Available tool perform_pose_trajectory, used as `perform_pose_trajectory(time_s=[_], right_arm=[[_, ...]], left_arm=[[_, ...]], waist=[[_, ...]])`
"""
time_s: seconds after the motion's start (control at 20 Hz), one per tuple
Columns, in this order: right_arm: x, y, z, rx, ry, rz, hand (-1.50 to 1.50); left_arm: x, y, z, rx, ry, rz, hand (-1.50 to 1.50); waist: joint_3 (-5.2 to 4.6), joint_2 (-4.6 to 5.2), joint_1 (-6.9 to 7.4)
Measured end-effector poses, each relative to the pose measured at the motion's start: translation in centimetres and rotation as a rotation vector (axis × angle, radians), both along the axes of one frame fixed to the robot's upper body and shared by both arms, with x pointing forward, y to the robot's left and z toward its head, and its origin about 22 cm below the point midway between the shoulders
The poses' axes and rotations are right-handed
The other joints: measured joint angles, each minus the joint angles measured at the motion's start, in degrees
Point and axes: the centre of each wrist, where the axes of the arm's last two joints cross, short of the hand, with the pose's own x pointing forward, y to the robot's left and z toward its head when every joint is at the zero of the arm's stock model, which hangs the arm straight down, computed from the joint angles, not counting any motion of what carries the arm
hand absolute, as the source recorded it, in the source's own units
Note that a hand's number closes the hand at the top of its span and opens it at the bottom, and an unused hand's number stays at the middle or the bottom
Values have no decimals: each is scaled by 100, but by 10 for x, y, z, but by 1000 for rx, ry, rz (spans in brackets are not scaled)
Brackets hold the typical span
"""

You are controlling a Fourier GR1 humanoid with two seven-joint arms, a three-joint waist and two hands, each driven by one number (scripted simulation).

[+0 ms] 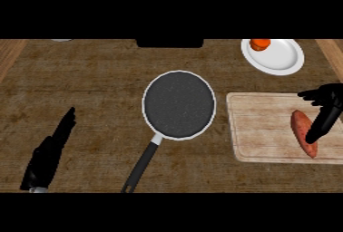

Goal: Pick the sweet potato from the cutting board and place it in the pan

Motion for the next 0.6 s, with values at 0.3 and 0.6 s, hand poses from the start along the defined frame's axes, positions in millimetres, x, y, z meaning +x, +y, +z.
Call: perform_pose_trajectory(time_s=[0.3,0.6], right_arm=[[-3,0,-12,-3,26,-3,-150],[-8,1,-29,-18,50,1,-150]], left_arm=[[4,-3,2,-2,-2,2,0],[4,-2,1,-7,-2,-3,0]], waist=[[1,2,-5],[2,5,-3]])
